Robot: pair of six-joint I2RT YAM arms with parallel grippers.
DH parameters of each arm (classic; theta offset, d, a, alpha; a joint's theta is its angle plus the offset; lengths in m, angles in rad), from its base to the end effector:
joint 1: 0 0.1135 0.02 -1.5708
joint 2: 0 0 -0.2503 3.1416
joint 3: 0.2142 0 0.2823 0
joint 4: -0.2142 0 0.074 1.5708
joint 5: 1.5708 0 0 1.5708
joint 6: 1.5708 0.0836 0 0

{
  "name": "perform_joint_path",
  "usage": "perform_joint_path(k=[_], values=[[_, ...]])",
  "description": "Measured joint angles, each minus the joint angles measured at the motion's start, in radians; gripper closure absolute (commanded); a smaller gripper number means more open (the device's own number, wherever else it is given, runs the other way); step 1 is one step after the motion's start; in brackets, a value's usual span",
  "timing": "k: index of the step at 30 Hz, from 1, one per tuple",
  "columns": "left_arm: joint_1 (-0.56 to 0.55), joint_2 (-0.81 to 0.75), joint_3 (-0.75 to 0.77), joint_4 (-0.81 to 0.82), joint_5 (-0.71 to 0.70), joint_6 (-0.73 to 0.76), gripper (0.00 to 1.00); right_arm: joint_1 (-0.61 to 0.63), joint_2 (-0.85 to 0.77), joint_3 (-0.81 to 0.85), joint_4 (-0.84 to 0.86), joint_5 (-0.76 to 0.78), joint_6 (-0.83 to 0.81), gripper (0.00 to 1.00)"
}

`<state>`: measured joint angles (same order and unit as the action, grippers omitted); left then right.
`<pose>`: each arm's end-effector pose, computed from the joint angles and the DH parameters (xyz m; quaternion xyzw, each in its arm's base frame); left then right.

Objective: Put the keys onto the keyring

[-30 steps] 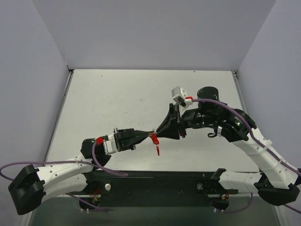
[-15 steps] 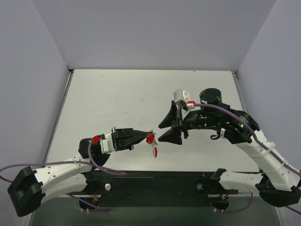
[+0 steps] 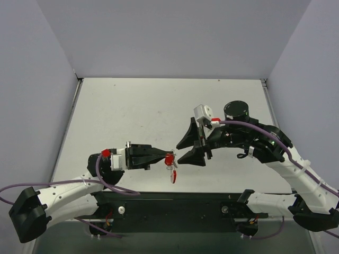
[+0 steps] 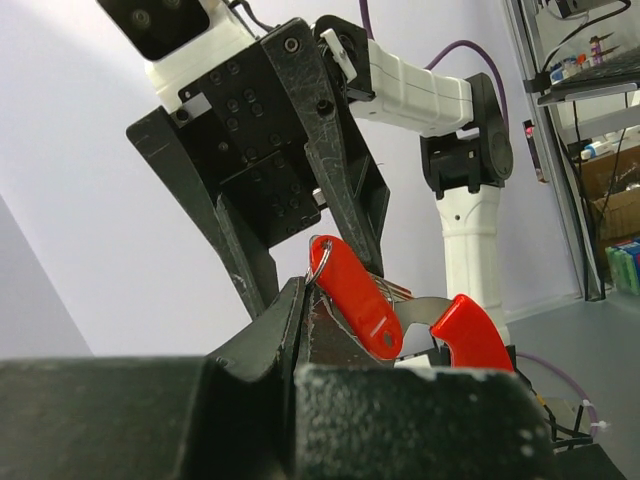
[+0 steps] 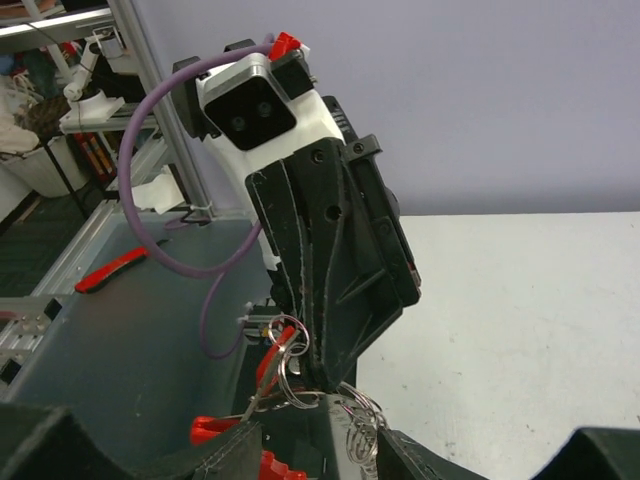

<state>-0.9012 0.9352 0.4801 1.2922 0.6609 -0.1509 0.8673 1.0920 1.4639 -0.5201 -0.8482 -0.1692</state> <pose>0.1083 -0.2195 0.3515 0.4061 0.2047 -0.5440 0.7051 0.1254 0.2447 0.4727 -0.5754 0.4667 0.4964 0.4525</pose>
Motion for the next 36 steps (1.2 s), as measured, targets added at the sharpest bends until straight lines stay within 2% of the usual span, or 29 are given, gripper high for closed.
perform_joint_path(k=[5, 8, 12, 17, 20, 22, 23, 26, 33, 36], values=[[0.000, 0.016, 0.001, 0.000, 0.003, -0.012, 1.00, 0.026, 0.006, 0.008, 0.013, -0.008, -0.001, 0.58], [0.000, 0.022, 0.003, 0.000, 0.003, -0.020, 1.00, 0.031, 0.016, 0.014, 0.024, -0.011, -0.005, 0.76], [0.002, 0.023, 0.004, 0.000, 0.014, -0.028, 1.00, 0.031, 0.019, 0.017, 0.032, -0.016, -0.012, 0.82], [0.004, 0.021, 0.005, 0.000, 0.014, -0.030, 1.00, 0.031, 0.018, 0.018, 0.035, -0.022, -0.016, 0.84], [0.004, 0.021, 0.005, 0.000, 0.013, -0.031, 1.00, 0.031, 0.016, 0.018, 0.037, -0.024, -0.018, 0.95], [0.004, 0.021, 0.005, 0.000, 0.013, -0.033, 1.00, 0.031, 0.014, 0.018, 0.038, -0.025, -0.022, 0.94], [0.004, 0.021, 0.005, 0.000, 0.011, -0.034, 1.00, 0.031, 0.013, 0.018, 0.038, -0.026, -0.023, 0.81], [0.004, 0.021, 0.009, -0.001, 0.010, -0.037, 1.00, 0.031, 0.012, 0.018, 0.038, -0.031, -0.024, 0.60], [0.004, 0.019, 0.012, 0.000, 0.006, -0.043, 1.00, 0.032, -0.002, 0.011, 0.037, -0.032, -0.034, 0.62], [0.004, 0.016, 0.013, 0.000, 0.005, -0.048, 1.00, 0.033, -0.015, 0.008, 0.037, -0.035, -0.041, 0.69]])
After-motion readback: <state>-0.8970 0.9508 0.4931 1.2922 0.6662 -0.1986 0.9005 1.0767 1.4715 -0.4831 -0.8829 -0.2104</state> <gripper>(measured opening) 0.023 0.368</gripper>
